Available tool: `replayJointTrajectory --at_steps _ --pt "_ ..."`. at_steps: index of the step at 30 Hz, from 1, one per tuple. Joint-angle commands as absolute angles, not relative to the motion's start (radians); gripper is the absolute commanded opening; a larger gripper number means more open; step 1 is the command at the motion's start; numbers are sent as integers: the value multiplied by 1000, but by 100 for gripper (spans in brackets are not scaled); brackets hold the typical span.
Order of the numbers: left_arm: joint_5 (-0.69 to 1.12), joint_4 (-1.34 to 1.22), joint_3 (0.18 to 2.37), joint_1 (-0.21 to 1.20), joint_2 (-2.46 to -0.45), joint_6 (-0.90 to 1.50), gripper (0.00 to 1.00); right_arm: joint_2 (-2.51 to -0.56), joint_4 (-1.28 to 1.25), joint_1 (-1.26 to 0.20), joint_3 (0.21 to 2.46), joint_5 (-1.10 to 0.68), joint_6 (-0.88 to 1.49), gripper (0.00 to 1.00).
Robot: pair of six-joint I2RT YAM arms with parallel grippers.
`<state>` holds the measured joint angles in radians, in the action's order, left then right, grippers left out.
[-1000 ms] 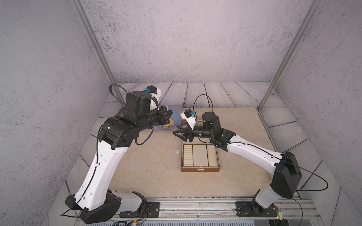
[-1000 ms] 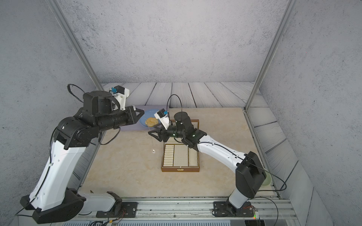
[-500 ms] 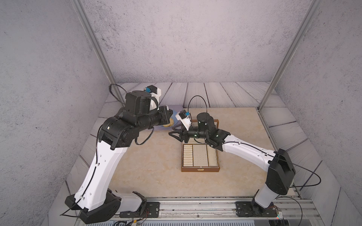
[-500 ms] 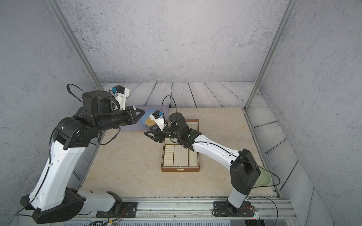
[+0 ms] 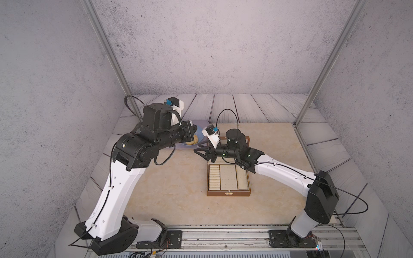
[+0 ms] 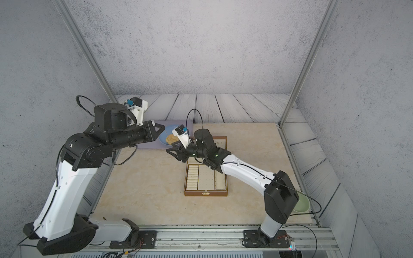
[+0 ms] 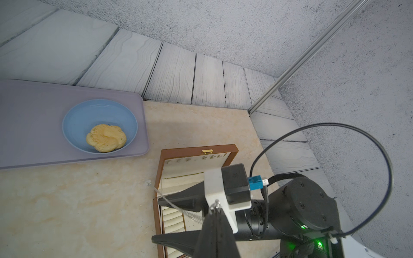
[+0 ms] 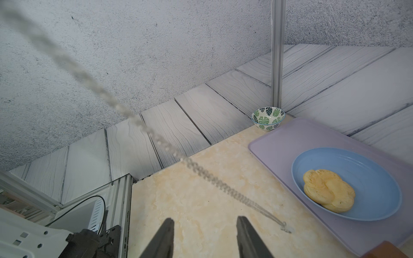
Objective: Put jewelry chain into jewelry box
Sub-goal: Pick up the necklace from the center of the board.
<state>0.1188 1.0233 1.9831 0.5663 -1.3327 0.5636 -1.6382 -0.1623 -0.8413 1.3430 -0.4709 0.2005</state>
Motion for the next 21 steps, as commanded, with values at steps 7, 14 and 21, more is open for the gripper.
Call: replayJointTrajectory --at_steps 7,14,21 --pt "115 1016 2016 573 -1355 550 0 -1538 -178 -841 1280 -451 196 48" --pt "126 1013 2023 574 -1358 557 0 -1577 -198 -852 1326 -499 221 48" --pt "128 1014 2023 573 -1349 560 0 -1614 -213 -856 1354 -482 223 47"
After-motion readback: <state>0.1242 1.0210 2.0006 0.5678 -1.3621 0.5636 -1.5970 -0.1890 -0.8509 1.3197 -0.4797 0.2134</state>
